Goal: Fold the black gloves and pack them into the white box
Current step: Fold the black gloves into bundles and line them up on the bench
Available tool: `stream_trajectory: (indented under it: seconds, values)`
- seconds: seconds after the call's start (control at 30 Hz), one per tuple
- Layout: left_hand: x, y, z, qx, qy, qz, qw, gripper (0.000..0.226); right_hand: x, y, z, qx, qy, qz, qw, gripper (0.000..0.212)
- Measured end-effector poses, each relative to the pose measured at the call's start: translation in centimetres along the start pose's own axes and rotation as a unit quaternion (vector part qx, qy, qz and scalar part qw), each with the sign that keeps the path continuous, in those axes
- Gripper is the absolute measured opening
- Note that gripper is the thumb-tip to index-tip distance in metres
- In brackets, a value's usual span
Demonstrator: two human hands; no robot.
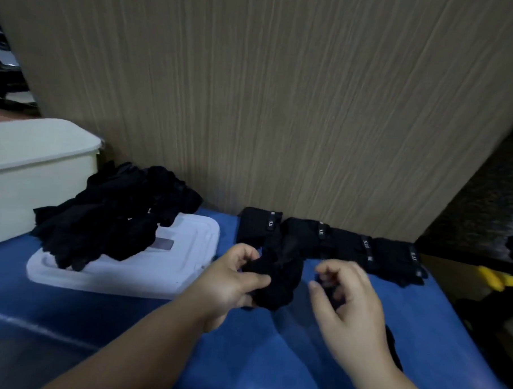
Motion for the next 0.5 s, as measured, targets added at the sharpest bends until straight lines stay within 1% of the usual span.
stream_trajectory:
  seconds: [0.07,0.1,0.17,0.27,0.33,0.4,0.5]
  values:
    - [0.5,-0.2,0.1,0.016,0.000,-0.020,1.000,0.021,0.3,0.5,0.0,-0.005,-0.038,0.055,0.998,0.021]
    - [0.7,-0.2,0.1,0.023,-0.002,-0.027,0.999,0.022,0.5,0.7,0.0,0.000,-0.054,0.081,0.995,0.022]
    - [1.1,-0.4,0.3,0.040,-0.014,-0.042,0.998,0.024,0.6,0.7,-0.4,0.001,-0.060,0.106,0.993,0.029]
    - [1.5,-0.6,0.5,0.070,-0.010,-0.061,0.996,0.027,0.3,0.3,-0.7,0.002,-0.075,0.115,0.991,0.037]
    - [2.0,-0.6,0.3,0.084,0.009,-0.058,0.995,0.028,0.2,0.1,-0.9,-0.003,-0.089,0.115,0.989,0.039]
    - [2.4,-0.4,0.1,0.086,0.015,-0.037,0.995,0.030,0.2,-0.1,-1.1,0.003,-0.105,0.107,0.989,0.034]
    - [2.8,0.0,-0.2,0.079,0.021,0.013,0.997,0.031,-0.1,-0.5,-1.5,0.044,-0.152,0.075,0.984,0.023]
Point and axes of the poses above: each hand's wrist, its own y-axis away from the middle knuckle, its own x-axis out of the palm, z = x × y, the point moved 1 cm from there along -y, towards the middle knuckle, and after that the axes turned 1 degree about y, right-handed, at the moved point
